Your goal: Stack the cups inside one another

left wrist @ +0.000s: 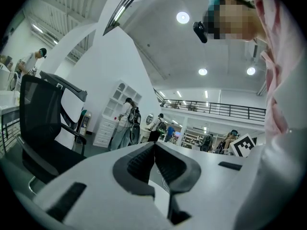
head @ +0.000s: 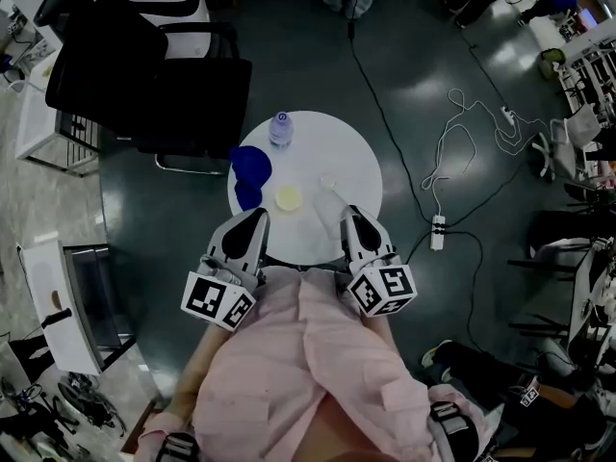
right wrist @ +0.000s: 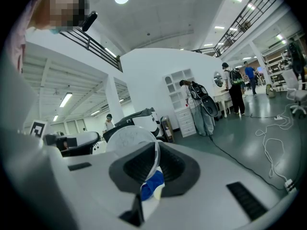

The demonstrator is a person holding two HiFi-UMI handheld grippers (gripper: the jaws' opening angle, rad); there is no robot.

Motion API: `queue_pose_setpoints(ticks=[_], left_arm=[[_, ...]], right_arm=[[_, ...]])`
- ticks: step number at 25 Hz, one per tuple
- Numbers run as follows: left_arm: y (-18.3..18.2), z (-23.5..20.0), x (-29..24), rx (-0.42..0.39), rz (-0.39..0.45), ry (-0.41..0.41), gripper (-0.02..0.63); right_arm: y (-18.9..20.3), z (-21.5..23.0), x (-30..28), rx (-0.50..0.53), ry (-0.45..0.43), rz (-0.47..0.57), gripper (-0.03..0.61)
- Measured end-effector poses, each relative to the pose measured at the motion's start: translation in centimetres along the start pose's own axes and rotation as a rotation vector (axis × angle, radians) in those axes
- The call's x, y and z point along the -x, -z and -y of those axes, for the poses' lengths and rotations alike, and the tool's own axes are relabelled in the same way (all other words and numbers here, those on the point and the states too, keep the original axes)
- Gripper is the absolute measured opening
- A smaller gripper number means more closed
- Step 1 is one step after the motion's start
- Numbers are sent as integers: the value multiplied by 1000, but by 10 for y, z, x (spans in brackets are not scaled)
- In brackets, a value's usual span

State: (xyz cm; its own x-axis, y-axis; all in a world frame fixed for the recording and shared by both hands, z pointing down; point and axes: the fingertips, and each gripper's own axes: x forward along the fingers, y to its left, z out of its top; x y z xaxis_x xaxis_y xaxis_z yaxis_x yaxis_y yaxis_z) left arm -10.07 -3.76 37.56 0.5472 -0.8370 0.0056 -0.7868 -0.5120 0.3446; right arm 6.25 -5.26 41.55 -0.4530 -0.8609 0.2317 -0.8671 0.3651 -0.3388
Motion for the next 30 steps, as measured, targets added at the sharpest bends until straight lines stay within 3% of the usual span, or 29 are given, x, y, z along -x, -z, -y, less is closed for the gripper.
queue_pose_setpoints(ticks=[30], left_arm=[[0,3,7,-20,6,-7,18]], right_arm=[[0,-1,4,-4,1,15,40]])
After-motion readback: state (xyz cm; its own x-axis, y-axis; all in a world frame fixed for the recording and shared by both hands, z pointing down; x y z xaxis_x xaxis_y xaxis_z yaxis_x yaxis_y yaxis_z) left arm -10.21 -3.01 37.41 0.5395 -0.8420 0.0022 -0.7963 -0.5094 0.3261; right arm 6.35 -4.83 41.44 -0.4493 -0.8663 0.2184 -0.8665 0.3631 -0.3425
